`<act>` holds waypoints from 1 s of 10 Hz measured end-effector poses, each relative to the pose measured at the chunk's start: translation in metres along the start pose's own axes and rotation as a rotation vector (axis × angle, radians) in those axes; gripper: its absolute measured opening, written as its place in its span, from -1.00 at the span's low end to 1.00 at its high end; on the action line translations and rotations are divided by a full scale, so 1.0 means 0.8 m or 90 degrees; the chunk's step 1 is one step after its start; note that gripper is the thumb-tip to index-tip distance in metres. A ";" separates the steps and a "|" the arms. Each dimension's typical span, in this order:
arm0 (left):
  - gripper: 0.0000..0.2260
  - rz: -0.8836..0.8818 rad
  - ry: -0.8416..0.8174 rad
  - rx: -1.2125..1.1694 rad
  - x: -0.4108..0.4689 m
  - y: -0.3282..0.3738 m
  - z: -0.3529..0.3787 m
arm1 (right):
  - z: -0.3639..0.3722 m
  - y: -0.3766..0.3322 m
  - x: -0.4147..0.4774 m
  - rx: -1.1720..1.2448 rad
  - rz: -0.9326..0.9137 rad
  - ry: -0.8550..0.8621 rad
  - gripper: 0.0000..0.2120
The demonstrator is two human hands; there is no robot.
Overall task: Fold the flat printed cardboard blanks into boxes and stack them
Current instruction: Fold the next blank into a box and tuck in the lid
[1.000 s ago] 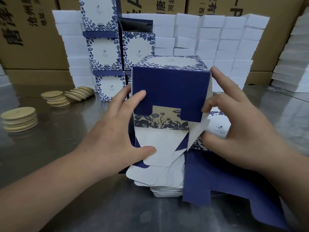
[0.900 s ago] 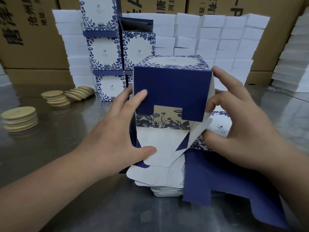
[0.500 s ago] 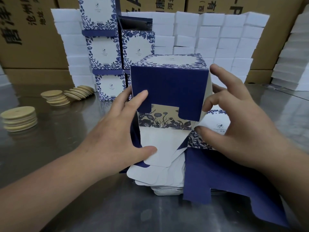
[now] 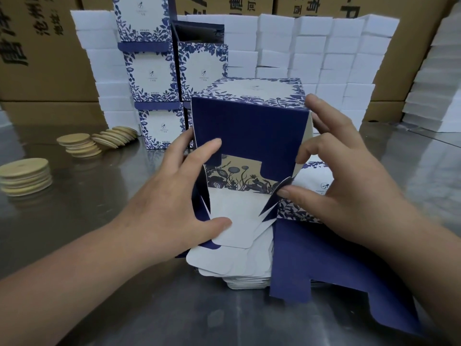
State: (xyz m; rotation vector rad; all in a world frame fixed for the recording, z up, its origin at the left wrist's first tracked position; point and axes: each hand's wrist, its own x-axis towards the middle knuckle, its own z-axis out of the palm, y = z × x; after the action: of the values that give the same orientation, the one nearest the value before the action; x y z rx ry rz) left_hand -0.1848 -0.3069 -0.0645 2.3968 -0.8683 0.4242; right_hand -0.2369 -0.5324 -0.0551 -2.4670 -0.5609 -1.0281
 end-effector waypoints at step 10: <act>-0.08 0.113 0.177 -0.127 0.001 -0.021 0.031 | 0.015 -0.003 0.003 -0.027 0.024 0.080 -0.73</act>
State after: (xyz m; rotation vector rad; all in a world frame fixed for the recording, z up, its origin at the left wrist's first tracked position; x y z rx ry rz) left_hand -0.1703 -0.3113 -0.0903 2.0281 -0.9490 0.6877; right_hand -0.2297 -0.5238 -0.0610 -2.4186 -0.4542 -1.1823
